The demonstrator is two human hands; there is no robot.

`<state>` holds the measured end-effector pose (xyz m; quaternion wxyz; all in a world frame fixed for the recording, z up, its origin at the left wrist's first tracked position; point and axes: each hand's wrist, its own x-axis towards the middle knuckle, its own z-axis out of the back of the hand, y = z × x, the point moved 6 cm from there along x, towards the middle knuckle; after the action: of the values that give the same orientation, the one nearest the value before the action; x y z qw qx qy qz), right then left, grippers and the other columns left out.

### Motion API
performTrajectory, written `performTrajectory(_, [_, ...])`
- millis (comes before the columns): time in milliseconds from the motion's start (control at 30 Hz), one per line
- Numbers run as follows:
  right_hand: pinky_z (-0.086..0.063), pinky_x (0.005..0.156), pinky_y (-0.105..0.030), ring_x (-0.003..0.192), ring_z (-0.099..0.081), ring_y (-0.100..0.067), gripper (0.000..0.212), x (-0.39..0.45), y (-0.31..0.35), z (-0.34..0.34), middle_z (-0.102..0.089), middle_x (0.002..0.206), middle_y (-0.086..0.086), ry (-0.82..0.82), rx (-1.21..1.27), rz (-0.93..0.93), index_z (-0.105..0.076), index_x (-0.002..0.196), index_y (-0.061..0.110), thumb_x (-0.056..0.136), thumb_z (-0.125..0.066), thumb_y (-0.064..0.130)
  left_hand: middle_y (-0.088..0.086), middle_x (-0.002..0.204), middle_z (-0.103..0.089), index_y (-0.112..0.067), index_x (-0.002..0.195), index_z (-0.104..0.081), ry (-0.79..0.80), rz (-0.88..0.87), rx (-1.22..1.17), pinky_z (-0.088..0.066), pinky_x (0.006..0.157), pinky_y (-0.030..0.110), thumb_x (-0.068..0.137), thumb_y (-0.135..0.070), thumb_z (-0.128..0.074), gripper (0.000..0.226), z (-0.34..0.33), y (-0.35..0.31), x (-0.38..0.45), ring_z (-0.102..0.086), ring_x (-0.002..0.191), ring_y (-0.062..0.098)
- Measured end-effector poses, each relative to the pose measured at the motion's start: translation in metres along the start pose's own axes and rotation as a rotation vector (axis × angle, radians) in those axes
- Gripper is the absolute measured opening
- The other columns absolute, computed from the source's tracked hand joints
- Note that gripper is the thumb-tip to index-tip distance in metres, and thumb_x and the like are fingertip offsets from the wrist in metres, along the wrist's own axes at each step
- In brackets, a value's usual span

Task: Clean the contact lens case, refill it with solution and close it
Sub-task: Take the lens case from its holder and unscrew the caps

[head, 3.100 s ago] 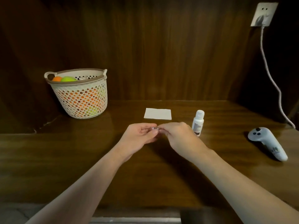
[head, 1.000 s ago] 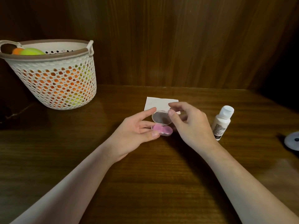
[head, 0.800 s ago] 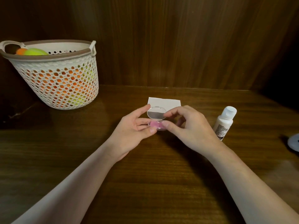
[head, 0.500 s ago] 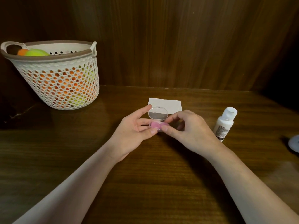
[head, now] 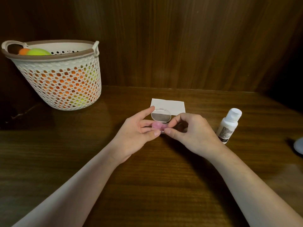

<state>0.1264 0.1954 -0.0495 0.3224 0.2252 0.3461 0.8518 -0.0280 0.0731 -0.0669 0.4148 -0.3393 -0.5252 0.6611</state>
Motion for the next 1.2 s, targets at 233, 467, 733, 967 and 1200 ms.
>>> performTrajectory(233, [-0.050,0.067,-0.006,0.093,-0.064,0.009,0.023,-0.002,0.009,0.001,-0.073,0.091,0.021,-0.072,0.046,0.096,-0.066,0.100,0.042,0.088,-0.085,0.044,-0.001,0.139,-0.072,-0.038,0.162,-0.040,0.002,0.003,-0.019,-0.054,0.112,0.049,0.093,-0.004,-0.080,0.086,0.000,0.002,0.001,-0.071,0.126,0.015])
performTrajectory(467, [-0.039,0.065,-0.015,0.086,-0.063,0.006,0.011,0.007,-0.020,0.031,-0.071,0.087,0.025,-0.274,0.122,-0.129,-0.071,0.092,0.043,0.094,-0.076,0.052,0.000,0.141,-0.070,-0.039,0.159,-0.040,-0.098,0.003,-0.049,-0.055,0.111,0.046,0.093,-0.005,-0.081,0.085,0.007,0.001,0.001,-0.069,0.127,0.017])
performTrajectory(733, [-0.041,0.064,-0.023,0.089,-0.064,0.003,0.014,0.014,-0.043,0.012,-0.075,0.086,0.022,-0.096,-0.043,-0.299,-0.070,0.093,0.039,0.105,-0.064,0.036,0.000,0.142,-0.069,-0.040,0.161,-0.036,-0.061,-0.012,-0.076,-0.058,0.106,0.036,0.092,-0.004,-0.081,0.090,0.006,-0.002,0.001,-0.070,0.126,0.014])
performTrajectory(967, [-0.059,0.078,-0.029,0.090,-0.072,-0.003,0.009,0.006,-0.029,0.014,-0.070,0.098,0.019,-0.194,-0.153,-0.169,-0.068,0.107,0.040,0.104,-0.068,0.032,-0.001,0.144,-0.068,-0.042,0.156,-0.045,-0.057,-0.032,-0.072,-0.055,0.111,0.046,0.094,-0.006,-0.080,0.080,0.005,0.000,0.001,-0.068,0.129,0.017])
performTrajectory(1200, [-0.056,0.084,-0.014,0.128,-0.051,0.003,0.062,-0.007,0.014,0.003,-0.050,0.140,0.031,-0.082,-0.033,0.314,-0.055,0.140,0.047,0.087,-0.084,0.034,0.003,0.136,-0.073,-0.035,0.143,-0.058,-0.002,-0.062,-0.141,-0.056,0.110,0.049,0.096,-0.008,-0.077,0.058,0.002,0.000,0.001,-0.072,0.125,0.020])
